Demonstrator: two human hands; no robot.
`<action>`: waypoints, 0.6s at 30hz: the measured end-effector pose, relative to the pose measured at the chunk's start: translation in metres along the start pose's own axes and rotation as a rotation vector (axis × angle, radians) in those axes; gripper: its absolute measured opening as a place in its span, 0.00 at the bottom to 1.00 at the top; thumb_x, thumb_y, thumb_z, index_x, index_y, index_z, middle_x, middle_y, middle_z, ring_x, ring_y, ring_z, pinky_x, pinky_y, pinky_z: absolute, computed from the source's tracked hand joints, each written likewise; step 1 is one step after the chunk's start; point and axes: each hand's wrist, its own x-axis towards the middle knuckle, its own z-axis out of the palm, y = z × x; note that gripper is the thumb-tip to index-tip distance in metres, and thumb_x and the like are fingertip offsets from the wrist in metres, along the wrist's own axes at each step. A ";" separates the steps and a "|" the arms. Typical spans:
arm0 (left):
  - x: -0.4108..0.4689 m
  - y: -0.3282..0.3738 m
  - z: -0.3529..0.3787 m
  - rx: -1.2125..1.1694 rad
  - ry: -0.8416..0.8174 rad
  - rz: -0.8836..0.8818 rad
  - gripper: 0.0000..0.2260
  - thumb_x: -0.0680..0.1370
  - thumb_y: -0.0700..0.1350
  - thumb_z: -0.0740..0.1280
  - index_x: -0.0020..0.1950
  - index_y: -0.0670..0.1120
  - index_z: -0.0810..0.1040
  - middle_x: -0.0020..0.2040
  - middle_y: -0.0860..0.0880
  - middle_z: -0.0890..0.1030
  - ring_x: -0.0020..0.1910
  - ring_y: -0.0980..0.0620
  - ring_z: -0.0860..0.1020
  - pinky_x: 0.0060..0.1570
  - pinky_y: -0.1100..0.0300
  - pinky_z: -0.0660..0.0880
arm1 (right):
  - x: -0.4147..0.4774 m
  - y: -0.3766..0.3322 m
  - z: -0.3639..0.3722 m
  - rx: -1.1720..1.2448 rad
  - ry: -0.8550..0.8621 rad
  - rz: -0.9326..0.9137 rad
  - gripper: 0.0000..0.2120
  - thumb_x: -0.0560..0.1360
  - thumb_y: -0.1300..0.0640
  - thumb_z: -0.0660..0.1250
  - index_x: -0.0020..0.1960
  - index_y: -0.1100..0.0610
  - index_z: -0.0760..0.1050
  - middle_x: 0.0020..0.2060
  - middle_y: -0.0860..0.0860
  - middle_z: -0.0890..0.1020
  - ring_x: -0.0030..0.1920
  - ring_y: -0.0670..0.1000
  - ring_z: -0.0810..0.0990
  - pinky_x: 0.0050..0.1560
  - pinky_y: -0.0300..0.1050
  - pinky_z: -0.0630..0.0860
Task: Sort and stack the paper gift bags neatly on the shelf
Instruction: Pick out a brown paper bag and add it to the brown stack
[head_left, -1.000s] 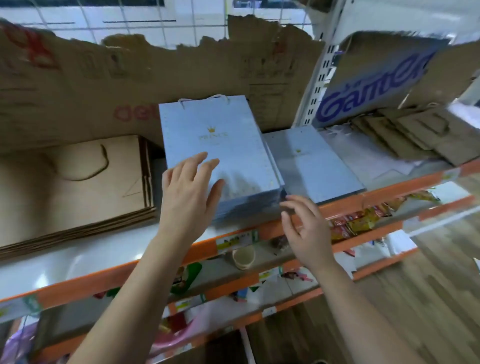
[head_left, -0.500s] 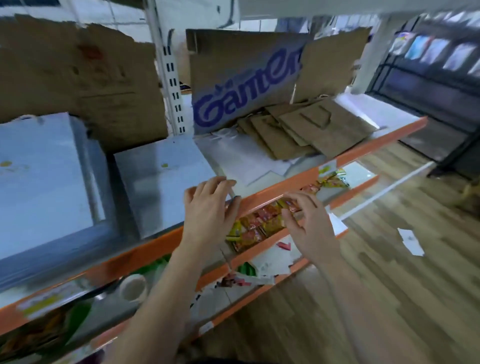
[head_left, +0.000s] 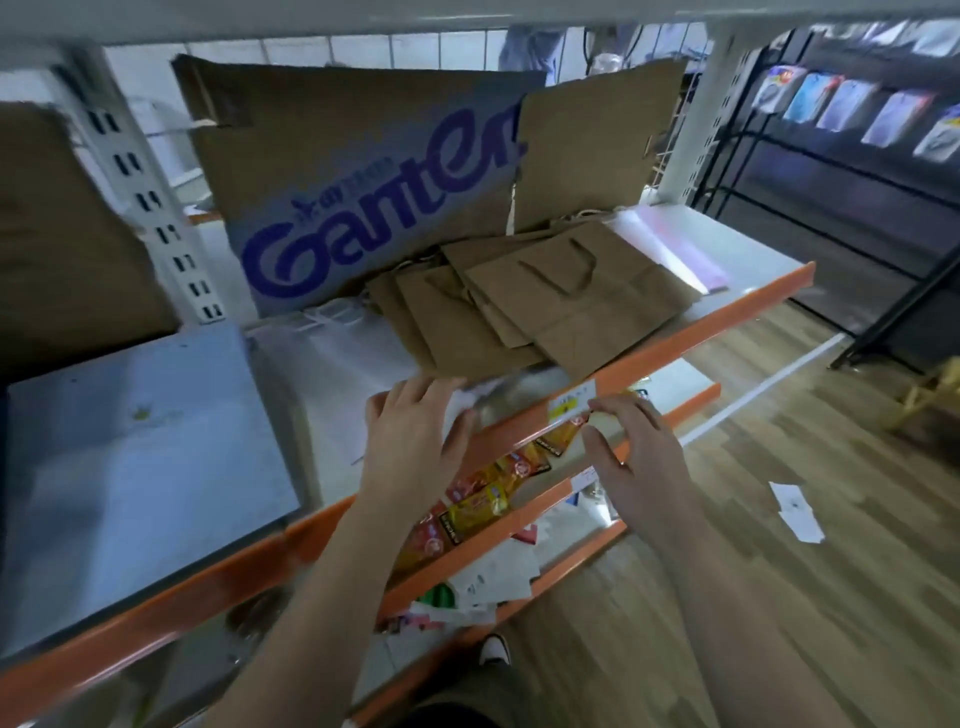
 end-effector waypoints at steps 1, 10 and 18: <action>0.014 0.004 0.007 -0.011 0.000 -0.004 0.16 0.78 0.55 0.58 0.62 0.51 0.76 0.59 0.51 0.79 0.59 0.48 0.75 0.57 0.51 0.65 | 0.012 0.009 -0.006 -0.004 0.009 0.007 0.12 0.78 0.55 0.65 0.61 0.55 0.76 0.58 0.48 0.77 0.60 0.48 0.74 0.60 0.43 0.69; 0.112 0.027 0.048 -0.018 0.005 -0.115 0.13 0.79 0.50 0.64 0.63 0.49 0.75 0.60 0.48 0.78 0.61 0.45 0.74 0.60 0.43 0.66 | 0.114 0.082 -0.041 -0.100 -0.025 0.095 0.13 0.77 0.53 0.67 0.60 0.54 0.78 0.59 0.50 0.78 0.42 0.52 0.76 0.46 0.41 0.67; 0.139 0.045 0.062 0.041 0.014 -0.302 0.16 0.80 0.51 0.62 0.67 0.50 0.72 0.65 0.48 0.74 0.67 0.46 0.70 0.67 0.40 0.62 | 0.216 0.137 -0.044 -0.221 -0.184 0.040 0.22 0.75 0.49 0.68 0.64 0.60 0.76 0.61 0.58 0.77 0.58 0.60 0.77 0.54 0.47 0.73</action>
